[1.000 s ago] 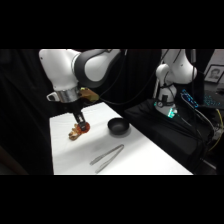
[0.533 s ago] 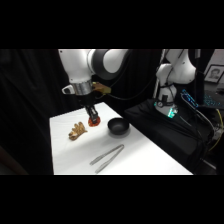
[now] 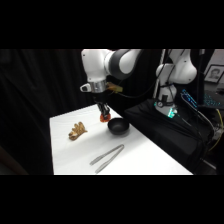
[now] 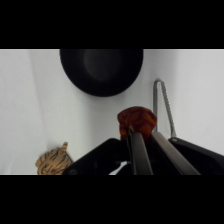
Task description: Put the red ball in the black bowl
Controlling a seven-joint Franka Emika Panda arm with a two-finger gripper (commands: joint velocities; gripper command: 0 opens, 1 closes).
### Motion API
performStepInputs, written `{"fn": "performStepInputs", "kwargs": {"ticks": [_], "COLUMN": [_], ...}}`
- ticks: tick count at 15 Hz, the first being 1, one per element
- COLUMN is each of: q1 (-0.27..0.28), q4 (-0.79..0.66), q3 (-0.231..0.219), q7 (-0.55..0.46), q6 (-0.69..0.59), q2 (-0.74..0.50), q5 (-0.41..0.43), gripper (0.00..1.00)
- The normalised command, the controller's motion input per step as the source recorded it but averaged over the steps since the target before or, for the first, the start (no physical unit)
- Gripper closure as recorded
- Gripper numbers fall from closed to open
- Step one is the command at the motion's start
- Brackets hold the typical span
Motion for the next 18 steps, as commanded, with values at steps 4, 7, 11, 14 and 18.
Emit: {"fn": "performStepInputs", "kwargs": {"ticks": [4,7,11,14,18], "q1": [-0.033,-0.021,-0.015,-0.021,-0.04], "q4": [-0.54,-0.43,-0.34,-0.23,-0.12], "q3": [-0.057,-0.042,-0.026,-0.019,-0.024], "q7": [-0.1,-0.07,0.01,0.03,-0.01], "q6": [0.26,0.22,0.27,0.37,0.38], "q2": [-0.44,-0.36,-0.22,-0.01,0.11], "q5": [0.125,0.092,0.026,-0.008,-0.007], "gripper": [0.98,0.98,0.98,0.98,0.98]}}
